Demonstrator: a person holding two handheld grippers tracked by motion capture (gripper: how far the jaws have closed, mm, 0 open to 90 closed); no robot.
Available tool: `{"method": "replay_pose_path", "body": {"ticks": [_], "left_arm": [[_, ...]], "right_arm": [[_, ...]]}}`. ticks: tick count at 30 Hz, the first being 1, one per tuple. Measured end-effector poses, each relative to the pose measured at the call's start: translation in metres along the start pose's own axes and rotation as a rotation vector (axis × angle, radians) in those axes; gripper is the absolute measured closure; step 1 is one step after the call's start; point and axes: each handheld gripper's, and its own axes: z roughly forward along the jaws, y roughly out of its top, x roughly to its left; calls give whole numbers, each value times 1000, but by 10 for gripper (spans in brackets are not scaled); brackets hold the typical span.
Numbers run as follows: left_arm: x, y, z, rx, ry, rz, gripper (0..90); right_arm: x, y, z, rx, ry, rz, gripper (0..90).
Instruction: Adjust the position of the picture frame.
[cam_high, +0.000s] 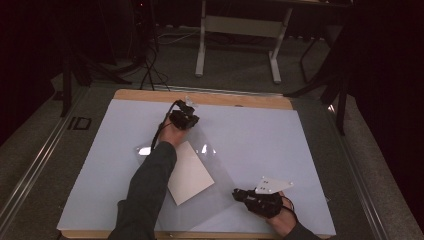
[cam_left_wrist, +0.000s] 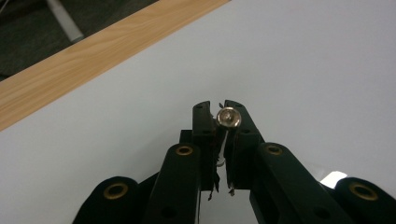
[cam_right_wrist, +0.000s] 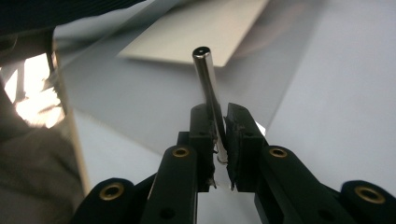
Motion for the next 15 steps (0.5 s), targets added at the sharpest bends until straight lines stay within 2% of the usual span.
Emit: {"method": "replay_pose_path", "body": {"ticks": [4, 6, 8, 9, 10, 11, 15], "left_arm": [[16, -13, -25, 0, 9, -19, 843], [22, -20, -36, -4, 11, -31, 844], [25, -24, -42, -6, 8, -42, 845], [30, -32, -52, -6, -7, -62, 845], [31, -36, -56, -12, -10, -66, 846], [31, -40, -59, -6, -15, -62, 846], [32, -56, -68, 15, -32, -65, 846]], "right_arm": [[-19, 13, -10, -54, -40, 44, 814], [-35, 23, -15, -78, -79, 60, 815], [-35, 23, -15, -78, -79, 60, 815], [-41, 27, -16, -87, -88, 60, 813], [-53, 33, -18, -108, -114, 59, 807], [-58, 35, -18, -118, -125, 69, 804], [-79, 42, -13, -109, -160, 79, 802]]}}
